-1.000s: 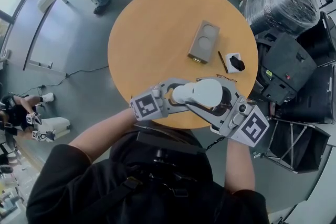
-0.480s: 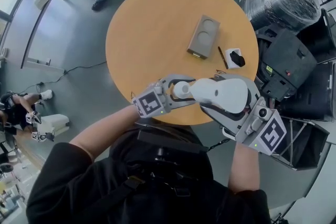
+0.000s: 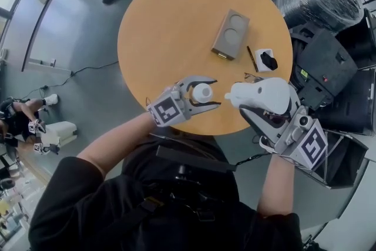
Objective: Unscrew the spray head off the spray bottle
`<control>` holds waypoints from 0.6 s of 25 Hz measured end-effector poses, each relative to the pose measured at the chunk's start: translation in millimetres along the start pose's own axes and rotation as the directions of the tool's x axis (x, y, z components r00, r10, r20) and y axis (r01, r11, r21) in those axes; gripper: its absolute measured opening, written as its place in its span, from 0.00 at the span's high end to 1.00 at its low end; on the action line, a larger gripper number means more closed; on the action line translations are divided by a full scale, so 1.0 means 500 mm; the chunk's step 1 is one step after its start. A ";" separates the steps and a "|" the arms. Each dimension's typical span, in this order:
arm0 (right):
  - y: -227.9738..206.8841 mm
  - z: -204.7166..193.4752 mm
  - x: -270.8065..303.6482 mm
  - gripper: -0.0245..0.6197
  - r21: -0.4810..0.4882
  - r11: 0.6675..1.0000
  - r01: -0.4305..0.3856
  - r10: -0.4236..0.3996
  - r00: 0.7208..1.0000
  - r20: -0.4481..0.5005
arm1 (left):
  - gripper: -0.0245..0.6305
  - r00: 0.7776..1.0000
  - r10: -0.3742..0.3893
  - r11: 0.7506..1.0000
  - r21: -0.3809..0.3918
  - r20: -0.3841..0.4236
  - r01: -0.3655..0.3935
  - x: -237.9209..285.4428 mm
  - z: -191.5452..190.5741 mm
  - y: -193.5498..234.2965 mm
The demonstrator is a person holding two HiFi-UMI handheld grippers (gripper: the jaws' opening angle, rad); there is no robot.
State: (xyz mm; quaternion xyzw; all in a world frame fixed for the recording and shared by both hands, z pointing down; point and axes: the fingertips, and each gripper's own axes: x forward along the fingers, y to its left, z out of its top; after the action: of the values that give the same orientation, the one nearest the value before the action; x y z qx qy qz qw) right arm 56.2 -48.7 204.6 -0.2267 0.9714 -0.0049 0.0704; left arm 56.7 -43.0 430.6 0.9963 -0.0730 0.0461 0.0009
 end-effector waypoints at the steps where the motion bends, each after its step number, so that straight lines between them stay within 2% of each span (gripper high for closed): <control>1: -0.009 -0.014 0.000 0.61 0.022 1.000 0.012 -0.012 1.000 -0.012 | 0.50 1.000 0.004 1.000 0.001 0.001 -0.004 -0.002 -0.001 0.004; 10: -0.082 -0.178 -0.016 0.61 0.155 0.981 0.117 -0.093 0.984 -0.155 | 0.51 0.999 0.035 0.999 0.021 0.015 -0.035 -0.002 -0.029 0.030; 15: -0.115 -0.279 -0.032 0.61 0.220 0.958 0.182 -0.132 0.966 -0.220 | 0.51 0.998 0.046 0.998 0.034 0.031 -0.047 -0.003 -0.045 0.035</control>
State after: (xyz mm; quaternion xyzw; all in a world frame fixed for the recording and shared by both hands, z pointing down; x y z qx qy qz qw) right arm 76.3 -96.5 347.3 -0.2917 0.9446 -0.1502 -0.0032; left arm 50.5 -60.2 452.7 0.9947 -0.0953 0.0325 -0.0184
